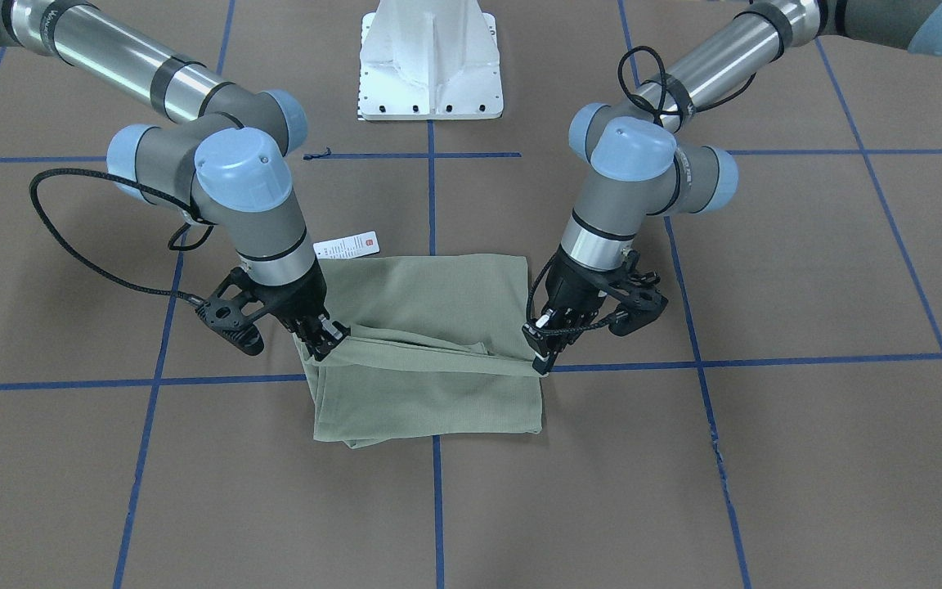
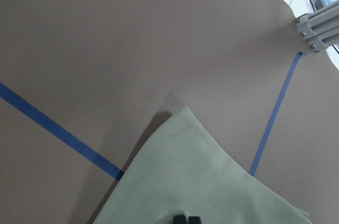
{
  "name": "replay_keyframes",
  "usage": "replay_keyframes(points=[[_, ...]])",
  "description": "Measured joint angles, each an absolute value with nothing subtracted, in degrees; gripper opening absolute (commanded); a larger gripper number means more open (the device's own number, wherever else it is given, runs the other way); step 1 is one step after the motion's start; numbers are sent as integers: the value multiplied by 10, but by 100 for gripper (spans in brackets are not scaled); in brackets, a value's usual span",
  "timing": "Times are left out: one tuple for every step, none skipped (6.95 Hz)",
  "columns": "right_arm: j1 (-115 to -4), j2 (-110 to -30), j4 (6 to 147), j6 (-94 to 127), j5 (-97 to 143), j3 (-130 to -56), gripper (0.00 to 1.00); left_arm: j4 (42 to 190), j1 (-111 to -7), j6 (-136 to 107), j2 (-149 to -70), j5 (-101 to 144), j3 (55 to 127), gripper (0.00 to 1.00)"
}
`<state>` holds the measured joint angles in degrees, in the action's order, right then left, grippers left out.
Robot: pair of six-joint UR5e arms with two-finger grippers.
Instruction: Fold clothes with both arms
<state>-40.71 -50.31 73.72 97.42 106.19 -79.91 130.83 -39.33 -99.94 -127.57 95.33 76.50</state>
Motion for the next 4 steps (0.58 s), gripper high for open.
replay_keyframes(points=[[-419,-479,704,905,1068,-736,100,1341,-405,-960,-1294,952,713,100],[-438,-465,674,826,1075,-693,100,1358,-414,-934,-1306,951,687,100],[-468,-461,663,764,1099,-673,100,1364,-423,-920,-1311,951,679,100],[-498,-462,660,719,1138,-666,100,1365,-434,-907,-1312,955,682,100]])
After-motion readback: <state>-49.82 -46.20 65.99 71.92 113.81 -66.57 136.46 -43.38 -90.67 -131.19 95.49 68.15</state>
